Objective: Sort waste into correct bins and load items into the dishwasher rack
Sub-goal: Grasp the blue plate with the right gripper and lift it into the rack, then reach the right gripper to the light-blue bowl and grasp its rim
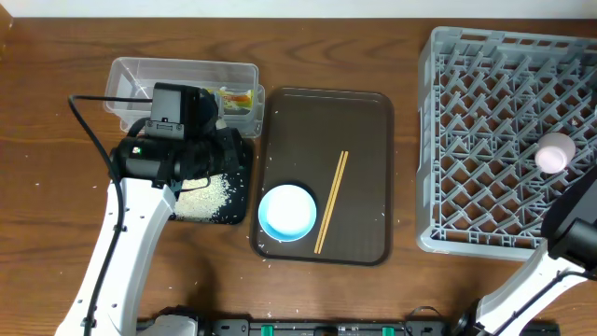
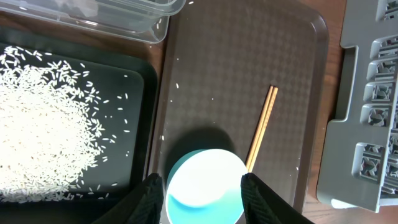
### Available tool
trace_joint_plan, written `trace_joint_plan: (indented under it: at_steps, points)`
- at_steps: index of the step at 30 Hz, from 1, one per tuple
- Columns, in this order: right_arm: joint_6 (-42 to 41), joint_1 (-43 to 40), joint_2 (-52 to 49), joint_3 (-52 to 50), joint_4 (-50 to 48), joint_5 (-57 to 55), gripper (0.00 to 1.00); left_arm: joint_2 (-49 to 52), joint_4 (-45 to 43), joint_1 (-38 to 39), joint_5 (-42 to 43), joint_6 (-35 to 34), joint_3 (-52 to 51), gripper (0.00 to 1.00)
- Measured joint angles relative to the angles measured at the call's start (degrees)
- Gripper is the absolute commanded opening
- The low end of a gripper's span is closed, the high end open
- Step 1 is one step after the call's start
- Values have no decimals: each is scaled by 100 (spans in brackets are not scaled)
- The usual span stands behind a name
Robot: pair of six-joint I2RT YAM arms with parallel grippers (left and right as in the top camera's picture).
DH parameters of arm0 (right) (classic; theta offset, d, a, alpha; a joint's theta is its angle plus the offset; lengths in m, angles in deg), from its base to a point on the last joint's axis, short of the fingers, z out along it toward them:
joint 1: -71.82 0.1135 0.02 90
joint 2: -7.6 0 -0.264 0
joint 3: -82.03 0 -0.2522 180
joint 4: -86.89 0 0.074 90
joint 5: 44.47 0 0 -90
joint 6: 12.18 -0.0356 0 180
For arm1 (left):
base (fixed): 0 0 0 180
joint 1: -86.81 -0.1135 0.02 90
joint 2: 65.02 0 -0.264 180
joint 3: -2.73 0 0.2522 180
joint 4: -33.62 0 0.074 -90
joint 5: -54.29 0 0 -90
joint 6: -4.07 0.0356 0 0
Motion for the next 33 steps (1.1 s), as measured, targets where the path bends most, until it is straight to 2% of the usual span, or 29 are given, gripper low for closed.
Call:
trace_joint_plan:
  at_steps: [7, 13, 18, 22, 26, 30, 33]
  points:
    - [621, 4, -26, 0, 243, 520, 1, 0, -4, 0, 2, 0, 0, 44]
    - [339, 52, -7, 79, 887, 671, 2, 0, -7, 0, 0, -2, 0, 44]
    - [-507, 92, 52, 133, 1526, 765, 18, 0, -7, 0, 2, -24, 0, 44]
    - [-1263, 199, 20, 70, 2131, 866, 54, 0, -9, 0, 2, -26, 0, 44]
    - [-1775, 367, 17, 44, 2498, 890, 82, 0, -4, 0, 0, -26, 0, 44]
    - [-2181, 544, 17, 37, 2503, 831, 99, 0, -7, 0, -2, -26, 0, 44]
    - [-2341, 619, 81, 31, 2527, 872, 99, 0, -7, 0, 0, -28, 0, 44]
